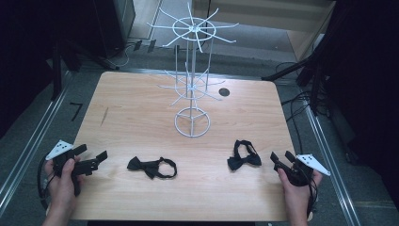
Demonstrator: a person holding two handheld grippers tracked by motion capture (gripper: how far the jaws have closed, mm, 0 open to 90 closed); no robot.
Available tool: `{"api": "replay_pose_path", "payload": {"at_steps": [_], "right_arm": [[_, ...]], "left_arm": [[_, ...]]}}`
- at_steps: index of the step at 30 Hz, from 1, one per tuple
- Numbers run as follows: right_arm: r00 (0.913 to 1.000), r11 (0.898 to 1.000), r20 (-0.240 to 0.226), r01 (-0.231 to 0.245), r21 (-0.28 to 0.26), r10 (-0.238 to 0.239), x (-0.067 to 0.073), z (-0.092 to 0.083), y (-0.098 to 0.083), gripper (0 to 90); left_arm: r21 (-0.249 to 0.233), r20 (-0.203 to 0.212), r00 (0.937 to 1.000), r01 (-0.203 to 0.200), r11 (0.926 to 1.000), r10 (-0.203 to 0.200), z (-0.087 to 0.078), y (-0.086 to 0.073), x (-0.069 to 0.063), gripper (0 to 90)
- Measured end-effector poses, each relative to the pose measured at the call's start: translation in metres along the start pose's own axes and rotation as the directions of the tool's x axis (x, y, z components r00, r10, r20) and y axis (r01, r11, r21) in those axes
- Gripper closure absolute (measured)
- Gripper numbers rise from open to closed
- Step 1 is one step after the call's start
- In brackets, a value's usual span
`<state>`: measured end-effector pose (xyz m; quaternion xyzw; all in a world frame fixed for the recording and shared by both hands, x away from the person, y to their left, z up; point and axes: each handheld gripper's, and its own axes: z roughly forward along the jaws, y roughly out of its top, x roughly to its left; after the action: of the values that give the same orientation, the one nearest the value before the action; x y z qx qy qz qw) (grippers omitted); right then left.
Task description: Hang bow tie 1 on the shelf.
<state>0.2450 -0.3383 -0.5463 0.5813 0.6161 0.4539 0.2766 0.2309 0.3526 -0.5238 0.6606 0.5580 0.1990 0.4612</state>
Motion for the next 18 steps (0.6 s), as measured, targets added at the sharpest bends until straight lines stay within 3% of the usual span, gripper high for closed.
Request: {"api": "replay_pose_path", "payload": {"at_steps": [6, 13, 18], "right_arm": [[0.9999, 1.000, -0.010, -0.006, -0.009, 0.006, 0.004, -0.001, 0.002, 36.2], [0.9987, 0.998, 0.004, 0.051, -0.022, -0.051, 0.021, 0.003, 0.008, 38.0], [0.9983, 0.998, -0.017, 0.056, -0.016, -0.056, 0.029, 0.007, 0.009, 38.1]], "left_arm": [[0.002, -0.003, 1.0000, -0.005, 1.0000, 0.005, 0.000, 0.000, 0.000, 1.4], [0.000, -0.005, 1.0000, -0.007, 1.0000, 0.007, 0.000, 0.000, -0.001, 1.4], [0.002, -0.003, 1.0000, -0.008, 1.0000, 0.008, 0.000, 0.000, -0.001, 1.4]]}}
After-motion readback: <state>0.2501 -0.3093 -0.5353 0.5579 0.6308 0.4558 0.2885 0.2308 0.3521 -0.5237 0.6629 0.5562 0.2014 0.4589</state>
